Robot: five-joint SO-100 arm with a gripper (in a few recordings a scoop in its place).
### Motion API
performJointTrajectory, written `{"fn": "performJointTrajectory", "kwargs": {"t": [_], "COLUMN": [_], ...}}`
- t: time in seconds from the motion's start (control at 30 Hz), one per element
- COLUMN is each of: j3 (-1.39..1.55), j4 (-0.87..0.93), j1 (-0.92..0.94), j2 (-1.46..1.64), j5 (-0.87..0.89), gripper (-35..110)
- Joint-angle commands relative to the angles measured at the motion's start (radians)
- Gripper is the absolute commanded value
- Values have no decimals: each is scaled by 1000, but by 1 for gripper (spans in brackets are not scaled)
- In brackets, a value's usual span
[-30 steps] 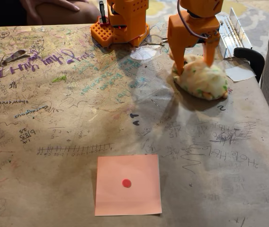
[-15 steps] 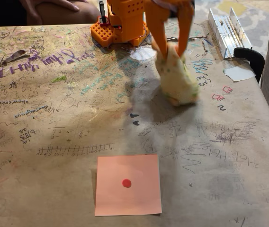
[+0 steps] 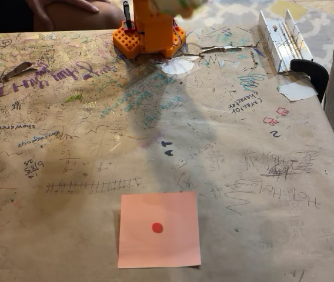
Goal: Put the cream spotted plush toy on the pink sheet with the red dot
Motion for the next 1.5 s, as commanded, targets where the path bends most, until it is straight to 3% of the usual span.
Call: {"fn": "performJointTrajectory", "kwargs": {"t": [0.0,0.33,0.47,0.53,0.6,0.63,0.7,0.77,0.87,1.07,1.17,1.33,1.47], "j3": [-126,-282,-34,37,-252,-609,-1410,-1898,-1557,-410,-150,192,413], "j4": [-20,-40,-276,-554,-703,-555,-48,249,218,-390,-436,-471,-503], "j1": [26,-5,44,115,187,209,227,255,298,244,149,-32,-107], "j2": [18,18,-29,-284,-904,-1275,-1905,-2261,-2197,-1466,-1218,-833,-591], "j5": [34,92,35,11,38,44,9,14,6,-81,-98,-75,-40], "gripper": [0,0,0,0,0,2,26,35,38,35,31,4,0]}}
